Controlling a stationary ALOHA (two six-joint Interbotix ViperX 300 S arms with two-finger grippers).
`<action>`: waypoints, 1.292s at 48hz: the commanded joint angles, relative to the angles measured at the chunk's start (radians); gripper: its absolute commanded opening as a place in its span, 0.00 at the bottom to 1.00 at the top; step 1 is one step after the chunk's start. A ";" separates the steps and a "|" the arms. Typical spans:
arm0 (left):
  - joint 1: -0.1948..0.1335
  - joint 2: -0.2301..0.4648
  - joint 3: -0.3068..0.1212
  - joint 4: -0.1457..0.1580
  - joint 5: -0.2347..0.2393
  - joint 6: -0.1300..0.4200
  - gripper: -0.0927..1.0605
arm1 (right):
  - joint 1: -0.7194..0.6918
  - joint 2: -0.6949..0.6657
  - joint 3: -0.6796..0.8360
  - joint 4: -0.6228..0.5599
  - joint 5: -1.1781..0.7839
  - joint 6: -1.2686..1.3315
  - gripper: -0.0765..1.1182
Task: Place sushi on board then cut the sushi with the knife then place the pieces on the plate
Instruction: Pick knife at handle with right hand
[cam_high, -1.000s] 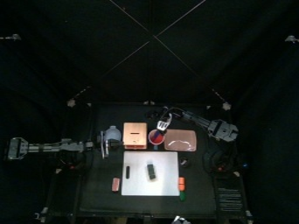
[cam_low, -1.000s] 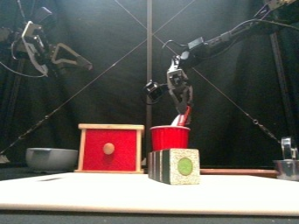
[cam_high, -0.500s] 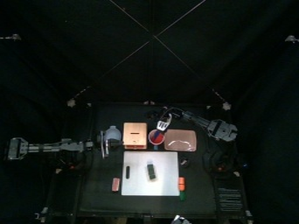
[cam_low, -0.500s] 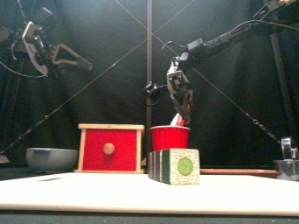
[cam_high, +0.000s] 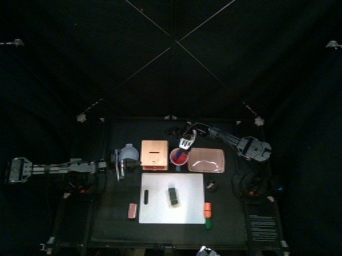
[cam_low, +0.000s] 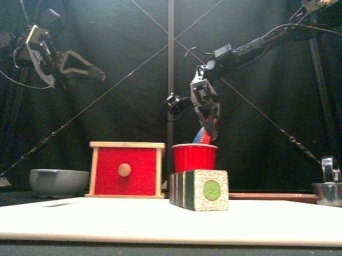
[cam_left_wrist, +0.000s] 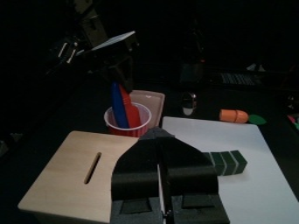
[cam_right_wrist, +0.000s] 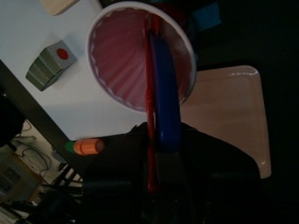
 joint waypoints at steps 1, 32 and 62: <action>0.003 0.002 -0.011 0.002 -0.009 -0.002 0.08 | -0.002 -0.025 -0.021 0.000 0.002 -0.002 0.61; 0.005 0.002 -0.002 0.000 -0.009 -0.002 0.08 | 0.003 -0.044 -0.009 -0.109 0.002 0.069 0.65; 0.005 0.002 0.002 -0.009 -0.009 -0.002 0.08 | 0.014 -0.067 -0.008 -0.086 0.021 0.092 0.78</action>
